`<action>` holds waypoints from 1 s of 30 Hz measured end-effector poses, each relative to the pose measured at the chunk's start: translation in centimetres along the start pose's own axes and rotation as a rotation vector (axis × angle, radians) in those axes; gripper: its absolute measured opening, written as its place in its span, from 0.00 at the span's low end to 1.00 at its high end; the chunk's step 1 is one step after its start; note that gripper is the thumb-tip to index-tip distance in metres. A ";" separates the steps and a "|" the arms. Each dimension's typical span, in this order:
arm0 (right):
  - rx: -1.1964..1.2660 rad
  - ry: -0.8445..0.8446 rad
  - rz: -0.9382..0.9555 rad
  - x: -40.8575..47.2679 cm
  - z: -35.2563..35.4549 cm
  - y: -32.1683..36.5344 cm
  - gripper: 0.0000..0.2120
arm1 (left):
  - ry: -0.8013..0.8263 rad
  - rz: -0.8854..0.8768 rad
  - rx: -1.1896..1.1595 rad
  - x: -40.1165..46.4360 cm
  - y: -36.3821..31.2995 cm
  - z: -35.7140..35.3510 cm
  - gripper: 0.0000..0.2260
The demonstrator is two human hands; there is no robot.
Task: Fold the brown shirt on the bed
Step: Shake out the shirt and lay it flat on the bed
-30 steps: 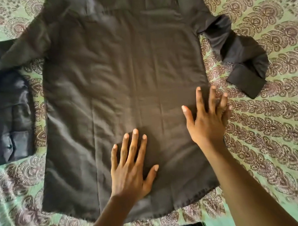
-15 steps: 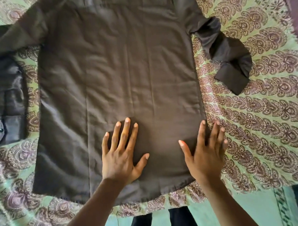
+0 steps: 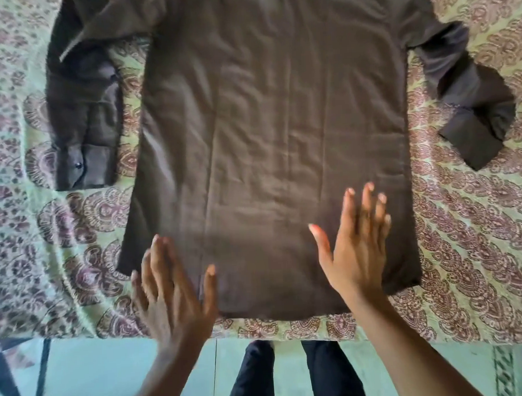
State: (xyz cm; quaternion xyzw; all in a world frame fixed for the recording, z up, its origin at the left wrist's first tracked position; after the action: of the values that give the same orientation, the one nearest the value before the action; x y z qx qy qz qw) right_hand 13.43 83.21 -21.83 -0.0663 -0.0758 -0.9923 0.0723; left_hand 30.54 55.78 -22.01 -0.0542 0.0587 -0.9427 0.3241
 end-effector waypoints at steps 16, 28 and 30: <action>0.157 0.206 0.939 -2.1 -6.4 24.7 0.40 | -0.239 0.289 -0.154 9.5 5.5 -0.2 0.26; -0.039 0.130 0.456 2.1 -3.9 7.6 0.35 | 0.068 -0.372 -0.027 7.7 0.9 -2.7 0.40; -0.080 0.100 0.309 0.8 -2.9 2.6 0.35 | 0.116 -0.315 0.000 5.3 1.8 -2.5 0.41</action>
State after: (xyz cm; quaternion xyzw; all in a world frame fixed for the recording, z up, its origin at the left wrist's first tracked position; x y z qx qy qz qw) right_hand 12.67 80.14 -24.20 -0.0303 -0.0214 -0.9737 0.2250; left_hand 27.07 51.31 -24.39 -0.0083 0.0683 -0.9834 0.1682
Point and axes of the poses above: each hand's wrist, its own x-axis towards the middle knuckle, its own z-axis out of the back of the hand, y = z × x, the point moved 8 cm from there along x, towards the middle knuckle, and after that the axes turned 13 degrees about -y, right-handed, at the moved point
